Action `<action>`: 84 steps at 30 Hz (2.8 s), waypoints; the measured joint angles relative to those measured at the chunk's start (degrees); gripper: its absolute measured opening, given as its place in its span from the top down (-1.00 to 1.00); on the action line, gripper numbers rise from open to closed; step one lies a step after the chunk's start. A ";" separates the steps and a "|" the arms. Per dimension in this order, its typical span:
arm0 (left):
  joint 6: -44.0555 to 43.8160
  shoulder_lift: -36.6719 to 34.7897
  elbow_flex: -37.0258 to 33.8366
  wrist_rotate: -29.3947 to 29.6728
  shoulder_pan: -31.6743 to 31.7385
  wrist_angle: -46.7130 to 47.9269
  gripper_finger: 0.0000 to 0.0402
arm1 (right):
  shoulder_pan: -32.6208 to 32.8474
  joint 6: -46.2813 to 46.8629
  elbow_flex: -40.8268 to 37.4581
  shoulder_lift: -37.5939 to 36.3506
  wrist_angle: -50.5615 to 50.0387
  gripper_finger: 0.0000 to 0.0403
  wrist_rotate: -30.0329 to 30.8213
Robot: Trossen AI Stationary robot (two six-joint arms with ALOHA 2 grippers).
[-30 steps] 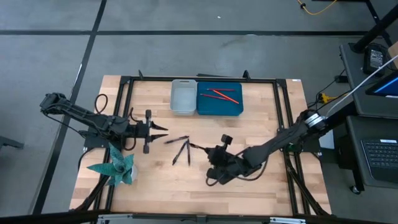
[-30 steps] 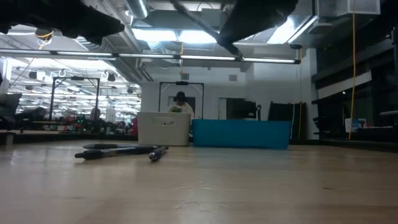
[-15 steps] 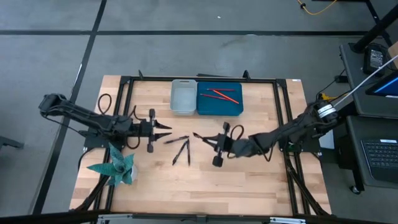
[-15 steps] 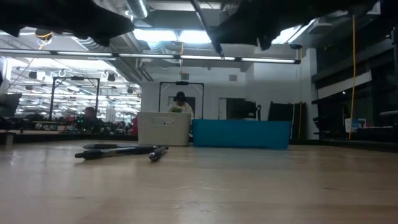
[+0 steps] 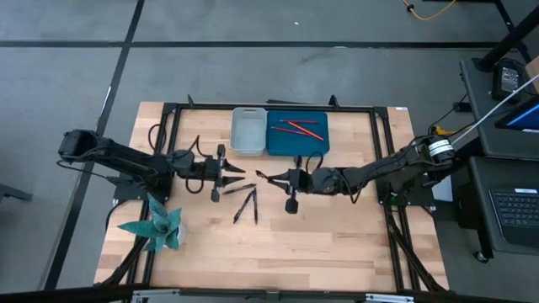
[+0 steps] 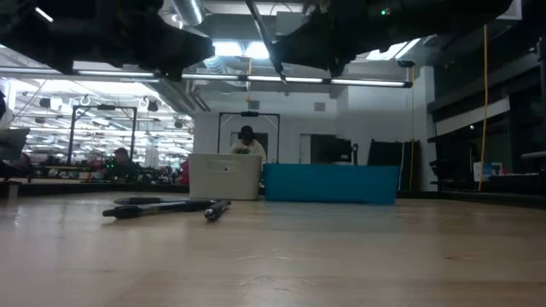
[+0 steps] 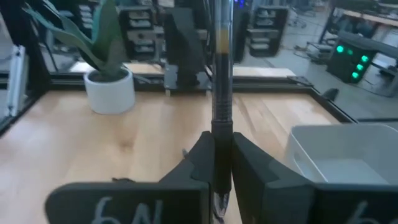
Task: Sort pens & pencils
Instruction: Put the black pen into the gray bin
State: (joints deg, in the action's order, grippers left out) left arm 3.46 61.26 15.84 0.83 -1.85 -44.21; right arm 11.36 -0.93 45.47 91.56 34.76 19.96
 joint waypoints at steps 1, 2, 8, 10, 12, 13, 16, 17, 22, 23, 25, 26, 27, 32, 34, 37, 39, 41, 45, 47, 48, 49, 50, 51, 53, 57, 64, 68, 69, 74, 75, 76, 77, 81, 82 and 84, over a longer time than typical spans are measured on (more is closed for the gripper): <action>0.02 0.84 0.00 -0.08 0.53 -1.58 0.58 | -0.36 -0.25 0.00 0.43 1.13 0.82 -0.85; 0.03 1.64 0.00 -0.37 0.95 -3.00 0.58 | -0.73 -0.66 0.00 0.94 1.97 0.82 -1.46; -0.36 5.14 0.00 -2.76 2.87 -6.60 0.58 | -3.06 -1.28 0.00 5.00 7.78 0.82 -4.81; -0.42 5.78 0.00 -2.96 3.17 -6.69 0.58 | -3.83 -1.63 0.00 5.53 9.18 0.82 -5.74; -0.42 6.28 0.00 -3.02 3.38 -7.23 0.58 | -4.65 -1.72 0.01 5.99 10.89 0.82 -7.73; -0.42 6.51 0.00 -3.02 3.39 -8.09 0.58 | -4.97 -1.68 0.03 6.30 11.63 0.82 -8.62; -0.46 6.77 0.00 -3.51 3.39 -9.61 0.58 | -5.83 -1.27 1.40 7.59 11.59 0.82 -10.53; -0.48 6.79 0.00 -3.75 3.39 -9.55 0.58 | -6.02 -1.33 2.28 8.26 11.76 0.82 -11.28; -1.60 6.79 0.00 -3.79 3.36 -9.53 0.58 | -6.78 -4.26 7.22 11.47 9.30 0.82 -12.83; -1.63 6.79 0.00 -3.80 3.34 -9.54 0.58 | -7.03 -4.57 8.06 11.92 8.83 0.82 -13.66; -1.75 6.73 -0.02 -4.01 3.31 -9.53 0.58 | -7.55 -4.75 9.42 12.79 7.96 0.82 -15.63; -1.86 6.75 -0.03 -4.00 3.30 -9.36 0.58 | -7.74 -4.75 10.04 13.14 7.21 0.82 -15.98; -1.88 6.75 -0.04 -3.98 3.30 -9.24 0.58 | -7.83 -4.79 10.51 13.47 6.78 0.82 -16.04; -1.87 6.77 -0.04 -5.08 2.82 -9.30 0.58 | -7.83 -4.84 10.95 13.93 6.67 0.83 -16.45; -1.87 6.77 -0.04 -5.87 2.83 -9.29 0.58 | -7.83 -5.02 10.95 13.93 6.65 0.84 -16.65; -1.92 6.77 -0.04 -6.04 2.82 -9.44 0.58 | -7.82 -5.36 10.97 13.78 6.60 0.84 -16.63; -1.95 6.77 -0.03 -6.08 2.82 -9.42 0.58 | -7.83 -5.38 10.97 13.78 6.56 0.84 -16.63; -2.02 6.77 -0.04 -6.24 2.82 -9.37 0.58 | -7.83 -5.38 10.99 13.78 6.38 0.84 -16.71; -3.67 6.77 -0.02 -9.46 2.81 -9.08 0.58 | -7.91 -5.39 11.04 13.78 6.06 0.84 -17.16; -4.62 6.77 -0.02 -10.83 2.89 -8.90 0.58 | -7.85 -5.40 11.04 13.78 5.99 0.84 -17.11; -4.63 6.77 -0.02 -10.92 2.86 -8.83 0.58 | -7.85 -5.40 11.04 13.78 5.88 0.84 -17.32; -4.61 6.77 -0.02 -11.09 2.84 -8.83 0.58 | -7.84 -5.38 11.04 13.78 5.88 0.84 -17.31; -4.57 6.66 -0.02 -11.15 2.84 -8.76 0.58 | -7.83 -5.40 11.04 13.78 5.80 0.84 -17.31; -4.59 6.35 -0.02 -11.15 2.84 -8.43 0.58 | -7.83 -5.39 11.04 13.78 5.69 0.84 -17.31; -4.55 5.81 -0.02 -11.50 2.84 -7.87 0.58 | -7.85 -5.38 11.04 13.71 5.17 0.84 -17.04; -4.45 5.41 -0.02 -11.64 2.82 -7.37 0.58 | -7.85 -5.32 11.04 13.71 4.90 0.84 -16.94; -4.04 5.42 -0.02 -10.34 2.97 -7.34 0.58 | -7.83 -5.25 11.04 13.69 5.62 0.84 -16.96; -3.34 5.43 -0.02 -10.04 3.91 -7.32 0.58 | -7.88 -5.18 11.04 13.69 5.62 0.84 -16.96; -3.34 5.44 -0.02 -9.91 4.12 -7.32 0.58 | -7.88 -5.18 11.04 13.69 5.62 0.84 -16.98; -3.32 5.42 -0.02 -9.81 5.36 -7.28 0.58 | -7.72 -5.16 11.04 13.69 5.64 0.84 -17.13; -3.32 5.44 -0.02 -9.80 5.73 -7.28 0.58 | -7.72 -5.16 11.04 13.69 5.65 0.84 -17.13; -3.34 5.41 -0.02 -9.80 6.05 -7.28 0.58 | -7.70 -5.16 11.04 13.69 5.66 0.84 -17.13; -3.42 5.43 -0.02 -9.80 6.28 -7.28 0.58 | -7.69 -5.16 11.04 13.69 5.66 0.84 -17.13; -4.28 5.43 -0.02 -10.35 6.34 -7.25 0.58 | -7.70 -5.16 11.04 13.69 5.64 0.84 -17.13; -4.39 5.44 -0.02 -11.00 6.34 -7.25 0.58 | -7.70 -5.16 11.04 13.69 5.66 0.85 -17.13; -4.86 5.43 -0.02 -12.53 6.34 -7.25 0.58 | -7.70 -5.16 11.04 13.69 5.66 0.85 -17.13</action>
State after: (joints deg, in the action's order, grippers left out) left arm -1.40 66.69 15.81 -11.70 4.49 -51.46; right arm 3.66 -6.09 56.51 105.25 40.42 2.83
